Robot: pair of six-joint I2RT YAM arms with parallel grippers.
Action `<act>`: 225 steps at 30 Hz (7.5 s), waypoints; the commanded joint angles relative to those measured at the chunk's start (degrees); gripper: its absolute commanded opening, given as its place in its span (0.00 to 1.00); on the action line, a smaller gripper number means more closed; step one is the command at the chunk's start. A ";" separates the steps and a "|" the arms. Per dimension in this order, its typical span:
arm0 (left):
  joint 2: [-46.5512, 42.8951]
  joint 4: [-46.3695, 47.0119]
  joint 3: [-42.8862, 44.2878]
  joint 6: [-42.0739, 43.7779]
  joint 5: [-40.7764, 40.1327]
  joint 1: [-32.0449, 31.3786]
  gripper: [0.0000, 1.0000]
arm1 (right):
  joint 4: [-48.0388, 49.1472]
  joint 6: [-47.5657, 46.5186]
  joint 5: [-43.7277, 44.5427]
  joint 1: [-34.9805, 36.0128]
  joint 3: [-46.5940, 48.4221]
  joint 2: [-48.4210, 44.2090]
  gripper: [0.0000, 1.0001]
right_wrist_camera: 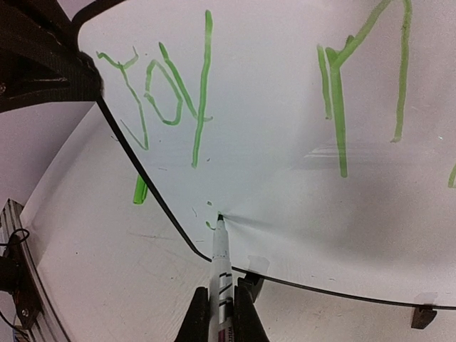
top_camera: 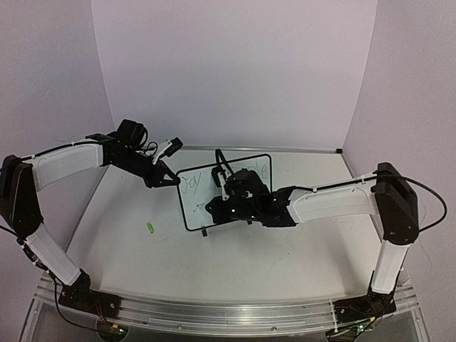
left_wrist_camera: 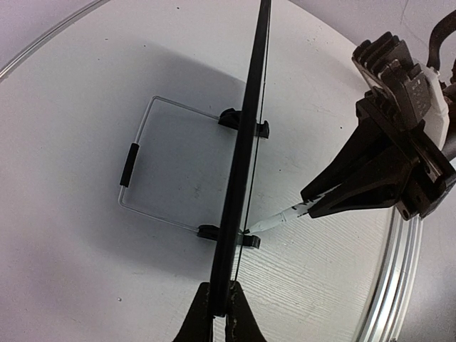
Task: Write a sentence on the whiteboard
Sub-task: Write on the whiteboard with the whiteboard marker without the cap.
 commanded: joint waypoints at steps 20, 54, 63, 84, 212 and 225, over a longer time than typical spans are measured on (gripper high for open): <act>1.40 -1.98 0.24 2.21 -5.25 -0.58 0.00 | -1.05 0.77 -1.96 -0.57 3.15 6.74 0.00; 1.23 -1.90 0.24 2.16 -5.36 -0.67 0.00 | 6.44 3.85 1.54 -0.69 -3.46 -1.78 0.00; 1.46 -1.90 0.26 2.19 -5.31 -0.65 0.00 | 5.65 3.49 2.26 -0.75 -2.12 -0.74 0.00; 1.40 -1.90 0.32 2.19 -5.35 -0.78 0.00 | 0.80 3.57 4.17 -0.74 -1.88 -0.77 0.00; 2.26 -1.99 0.41 2.13 -5.77 -1.33 0.00 | 6.17 4.84 3.19 -2.89 -6.31 -5.14 0.00; 2.25 -2.09 0.50 2.18 -5.72 -1.37 0.00 | 2.52 5.77 -0.29 -3.24 -5.79 -2.22 0.00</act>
